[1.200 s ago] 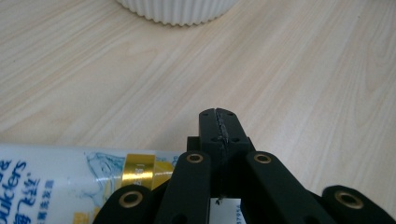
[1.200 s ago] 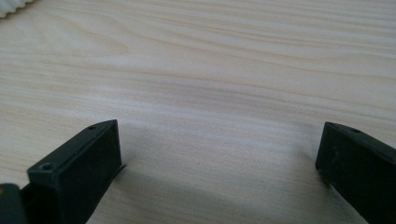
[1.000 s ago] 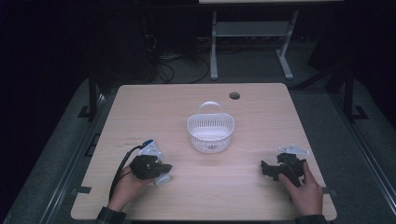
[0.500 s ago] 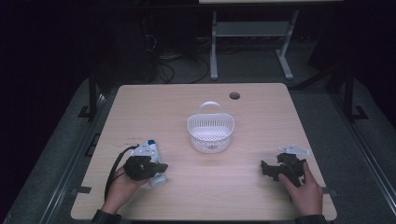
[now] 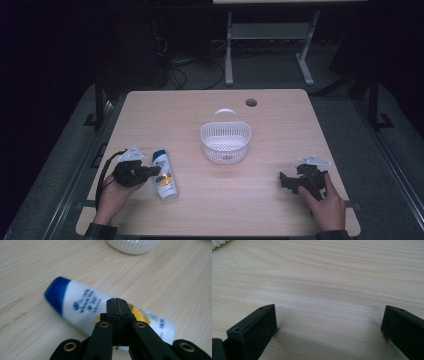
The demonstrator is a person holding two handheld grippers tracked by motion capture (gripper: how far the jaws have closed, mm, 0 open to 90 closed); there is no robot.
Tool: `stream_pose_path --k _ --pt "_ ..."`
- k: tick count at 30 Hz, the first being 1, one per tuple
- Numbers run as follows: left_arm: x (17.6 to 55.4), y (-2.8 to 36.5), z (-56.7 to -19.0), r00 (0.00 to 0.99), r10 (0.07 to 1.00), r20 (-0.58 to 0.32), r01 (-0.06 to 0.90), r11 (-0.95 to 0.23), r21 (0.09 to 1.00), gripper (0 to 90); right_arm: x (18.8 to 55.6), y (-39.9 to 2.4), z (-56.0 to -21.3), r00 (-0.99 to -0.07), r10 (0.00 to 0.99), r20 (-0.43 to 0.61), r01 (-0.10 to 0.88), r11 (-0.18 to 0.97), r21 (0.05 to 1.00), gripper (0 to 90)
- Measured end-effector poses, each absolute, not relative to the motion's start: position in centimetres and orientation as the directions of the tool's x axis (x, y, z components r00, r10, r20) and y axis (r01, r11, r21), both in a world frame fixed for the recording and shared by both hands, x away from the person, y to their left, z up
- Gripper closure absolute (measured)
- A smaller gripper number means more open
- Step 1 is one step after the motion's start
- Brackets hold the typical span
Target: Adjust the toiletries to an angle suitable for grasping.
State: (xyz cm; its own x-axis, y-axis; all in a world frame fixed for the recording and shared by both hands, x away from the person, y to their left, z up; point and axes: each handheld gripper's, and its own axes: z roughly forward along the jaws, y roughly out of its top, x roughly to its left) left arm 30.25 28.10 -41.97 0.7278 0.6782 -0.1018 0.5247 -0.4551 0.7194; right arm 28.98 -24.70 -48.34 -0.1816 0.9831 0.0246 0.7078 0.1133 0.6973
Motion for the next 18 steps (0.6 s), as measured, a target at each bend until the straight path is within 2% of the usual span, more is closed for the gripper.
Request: stream_pose_path --k 18 --pt "32.6 31.8 -43.9 0.616 0.785 -0.065 0.591 -0.406 0.697 89.7 29.0 -24.7 -48.3 -0.181 0.983 0.024 0.708 0.113 0.697 0.0"
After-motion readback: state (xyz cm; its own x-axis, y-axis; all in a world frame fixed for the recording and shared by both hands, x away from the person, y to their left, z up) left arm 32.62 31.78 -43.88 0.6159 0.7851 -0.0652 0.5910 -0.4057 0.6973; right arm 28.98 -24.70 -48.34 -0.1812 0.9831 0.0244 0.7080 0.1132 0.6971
